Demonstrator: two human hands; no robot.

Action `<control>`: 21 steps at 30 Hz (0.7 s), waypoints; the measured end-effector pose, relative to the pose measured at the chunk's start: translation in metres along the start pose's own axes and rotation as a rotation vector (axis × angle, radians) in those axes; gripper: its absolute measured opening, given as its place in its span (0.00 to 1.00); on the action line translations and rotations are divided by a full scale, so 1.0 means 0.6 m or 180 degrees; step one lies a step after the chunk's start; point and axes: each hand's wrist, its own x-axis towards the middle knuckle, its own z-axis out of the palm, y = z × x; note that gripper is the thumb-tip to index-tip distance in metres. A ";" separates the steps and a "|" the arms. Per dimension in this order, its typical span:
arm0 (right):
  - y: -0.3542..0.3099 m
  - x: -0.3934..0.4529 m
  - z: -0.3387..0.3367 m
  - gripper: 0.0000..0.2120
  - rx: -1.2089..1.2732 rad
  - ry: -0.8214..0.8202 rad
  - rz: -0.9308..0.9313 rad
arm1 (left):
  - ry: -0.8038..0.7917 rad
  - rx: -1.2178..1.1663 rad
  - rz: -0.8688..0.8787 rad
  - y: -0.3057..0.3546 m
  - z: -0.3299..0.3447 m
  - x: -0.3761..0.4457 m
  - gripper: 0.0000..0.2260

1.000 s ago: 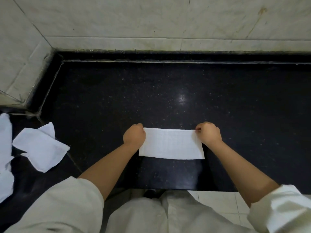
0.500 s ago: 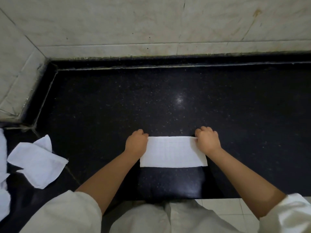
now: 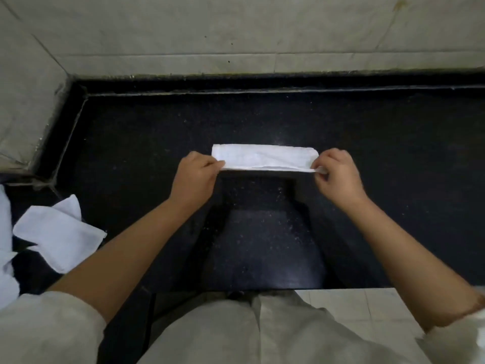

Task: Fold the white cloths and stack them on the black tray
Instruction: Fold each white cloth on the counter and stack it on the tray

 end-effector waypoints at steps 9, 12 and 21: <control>0.024 -0.140 0.091 0.10 -0.0319 -0.1228 0.0799 | -0.1499 0.0293 0.0168 0.041 0.084 -0.144 0.04; 0.004 -0.131 0.083 0.13 -0.0428 -0.0867 0.1371 | -0.1264 0.0202 -0.0190 0.052 0.077 -0.126 0.17; -0.035 -0.098 0.110 0.14 -0.0507 -0.1450 0.2685 | -0.2310 0.0245 -0.1440 0.064 0.117 -0.083 0.27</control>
